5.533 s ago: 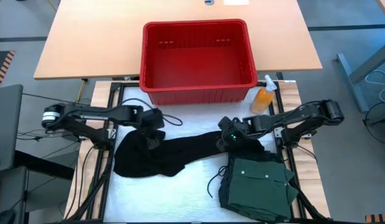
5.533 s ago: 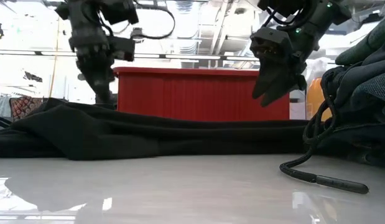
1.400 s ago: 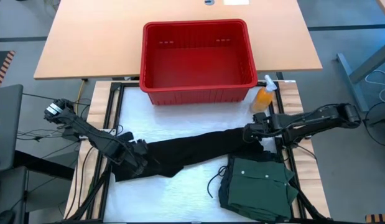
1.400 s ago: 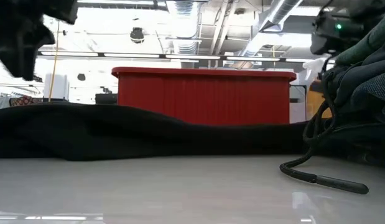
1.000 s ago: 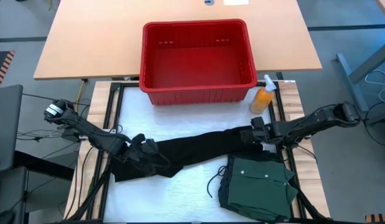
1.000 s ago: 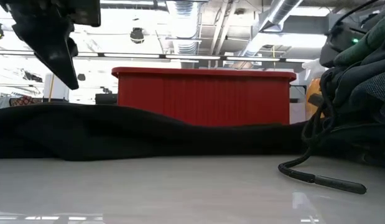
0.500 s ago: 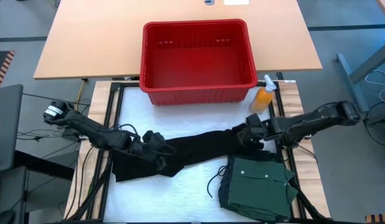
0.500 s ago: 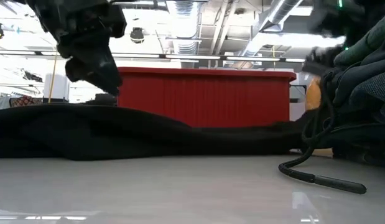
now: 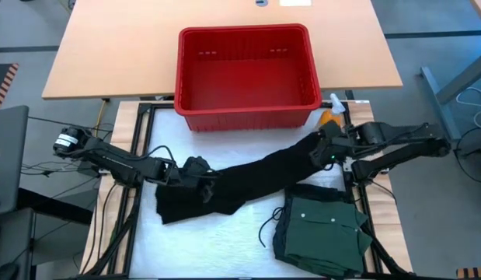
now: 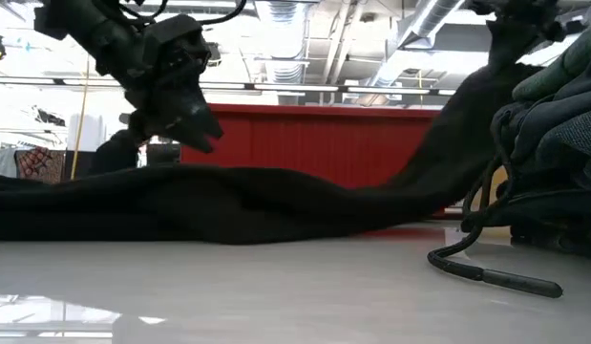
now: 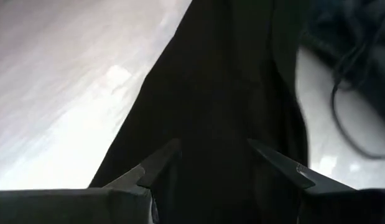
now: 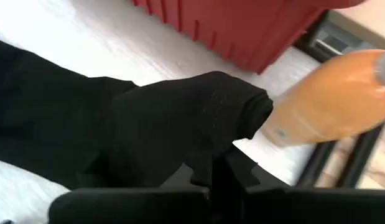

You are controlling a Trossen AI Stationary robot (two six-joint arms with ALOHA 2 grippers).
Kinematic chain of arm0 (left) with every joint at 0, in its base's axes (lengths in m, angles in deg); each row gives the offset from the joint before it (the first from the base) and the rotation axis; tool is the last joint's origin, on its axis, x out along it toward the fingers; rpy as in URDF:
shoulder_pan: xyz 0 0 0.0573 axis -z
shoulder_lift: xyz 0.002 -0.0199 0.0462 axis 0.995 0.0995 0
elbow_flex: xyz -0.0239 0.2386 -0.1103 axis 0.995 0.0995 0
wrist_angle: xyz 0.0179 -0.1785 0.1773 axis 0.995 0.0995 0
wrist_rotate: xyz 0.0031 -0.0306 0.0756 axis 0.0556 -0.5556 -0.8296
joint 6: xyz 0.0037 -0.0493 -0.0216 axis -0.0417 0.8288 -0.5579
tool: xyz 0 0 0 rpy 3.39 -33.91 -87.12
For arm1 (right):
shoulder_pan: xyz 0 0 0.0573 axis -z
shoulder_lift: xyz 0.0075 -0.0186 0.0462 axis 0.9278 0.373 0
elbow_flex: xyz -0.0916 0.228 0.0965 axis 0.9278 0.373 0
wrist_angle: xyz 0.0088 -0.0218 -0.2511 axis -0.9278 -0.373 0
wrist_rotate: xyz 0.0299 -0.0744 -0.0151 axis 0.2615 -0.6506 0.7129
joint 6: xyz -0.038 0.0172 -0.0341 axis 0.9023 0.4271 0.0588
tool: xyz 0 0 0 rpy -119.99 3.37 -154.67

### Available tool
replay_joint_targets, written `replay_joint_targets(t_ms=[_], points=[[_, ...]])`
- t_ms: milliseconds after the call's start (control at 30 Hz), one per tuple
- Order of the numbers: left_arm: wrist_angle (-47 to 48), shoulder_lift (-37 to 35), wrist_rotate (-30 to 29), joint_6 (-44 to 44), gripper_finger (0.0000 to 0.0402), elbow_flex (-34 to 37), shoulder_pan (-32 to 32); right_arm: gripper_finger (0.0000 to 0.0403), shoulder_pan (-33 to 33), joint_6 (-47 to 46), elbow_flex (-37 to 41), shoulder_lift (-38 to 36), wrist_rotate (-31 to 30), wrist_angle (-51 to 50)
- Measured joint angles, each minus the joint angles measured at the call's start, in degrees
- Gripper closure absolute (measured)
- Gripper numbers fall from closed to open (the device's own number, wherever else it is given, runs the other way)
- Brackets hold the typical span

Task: Fold laundry
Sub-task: Fold the black shirt

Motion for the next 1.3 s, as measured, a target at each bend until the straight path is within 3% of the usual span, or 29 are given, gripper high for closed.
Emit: replay_joint_targets(t_ms=[133, 267, 467, 567, 767, 933, 1133, 1300], points=[[-8.24, 3.16, 2.35, -2.65, 0.0236, 0.61, -1.78, 0.0374, -0.08, 0.0, -1.84, 0.04, 1.31, -3.83], [-18.88, 11.23, 7.21, -5.65, 0.0236, -0.69, -3.82, 0.0374, -0.1, 0.25, -5.02, 0.02, 1.99, -5.45], [-23.66, 27.06, 13.61, -10.19, 0.0237, -11.74, -7.67, 0.0374, -0.08, 2.15, -10.25, 0.0, 2.19, -5.92], [-20.02, 35.2, 17.87, -12.86, 0.0237, -21.19, -9.51, 0.0374, -0.06, 4.37, -12.41, 0.31, 3.97, -6.32], [-0.36, 48.68, 19.68, -19.61, 0.0237, -43.07, -11.84, 0.0374, -0.12, 9.35, -19.49, 0.88, 9.41, -7.38], [2.56, 56.73, 23.88, -26.44, 0.0237, -59.06, -12.48, 0.0374, -0.08, 11.85, -27.92, 1.28, 11.26, -9.6], [7.49, 62.23, 26.31, -32.92, 0.0237, -76.53, -13.59, 0.0374, -0.1, 14.41, -36.54, 1.99, 11.24, -9.65], [19.6, 61.15, 26.68, -39.34, 0.0237, -82.16, -15.14, 0.0374, -0.08, 14.44, -37.39, 2.14, 11.24, -9.68]])
